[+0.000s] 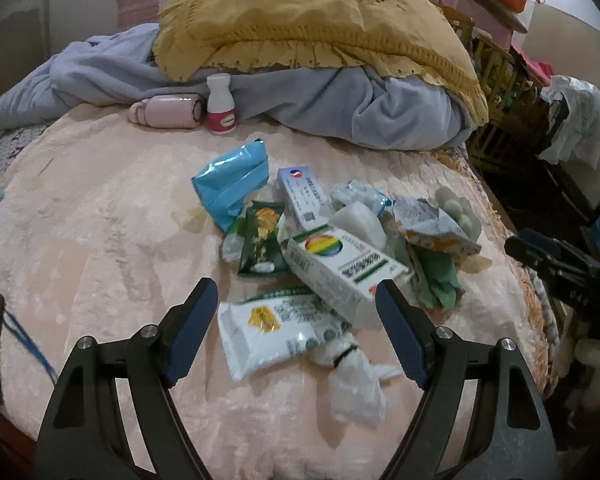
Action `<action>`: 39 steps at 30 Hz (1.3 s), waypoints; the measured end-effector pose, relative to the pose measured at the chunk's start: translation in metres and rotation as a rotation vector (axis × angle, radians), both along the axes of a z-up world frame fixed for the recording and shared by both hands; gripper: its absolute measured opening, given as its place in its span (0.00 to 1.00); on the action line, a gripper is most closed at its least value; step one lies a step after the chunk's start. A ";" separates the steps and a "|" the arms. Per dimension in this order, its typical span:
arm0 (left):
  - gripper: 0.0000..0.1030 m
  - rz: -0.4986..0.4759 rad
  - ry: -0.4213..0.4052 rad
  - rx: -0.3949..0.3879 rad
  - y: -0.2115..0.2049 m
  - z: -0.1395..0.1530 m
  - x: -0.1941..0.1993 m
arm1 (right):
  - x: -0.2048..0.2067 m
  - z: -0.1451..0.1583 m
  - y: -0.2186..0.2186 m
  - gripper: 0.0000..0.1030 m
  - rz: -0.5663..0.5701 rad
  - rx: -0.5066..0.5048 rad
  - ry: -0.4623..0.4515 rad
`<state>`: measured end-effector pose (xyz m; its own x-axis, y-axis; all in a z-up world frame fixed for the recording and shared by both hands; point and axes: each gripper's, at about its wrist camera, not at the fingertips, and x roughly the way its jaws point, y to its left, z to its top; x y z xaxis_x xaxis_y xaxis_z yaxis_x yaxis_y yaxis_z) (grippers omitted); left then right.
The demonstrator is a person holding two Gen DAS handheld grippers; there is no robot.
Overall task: Collect trash
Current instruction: 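Grasp the blue wrapper with the left gripper while the right gripper grasps the white tissue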
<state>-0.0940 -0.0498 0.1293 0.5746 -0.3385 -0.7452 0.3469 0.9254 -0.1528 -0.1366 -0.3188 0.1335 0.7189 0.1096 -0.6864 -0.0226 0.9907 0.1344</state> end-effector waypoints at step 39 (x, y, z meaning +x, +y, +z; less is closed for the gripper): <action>0.11 -0.006 -0.021 -0.013 -0.003 0.035 0.110 | 0.074 -0.018 -0.051 0.76 -0.074 0.277 0.078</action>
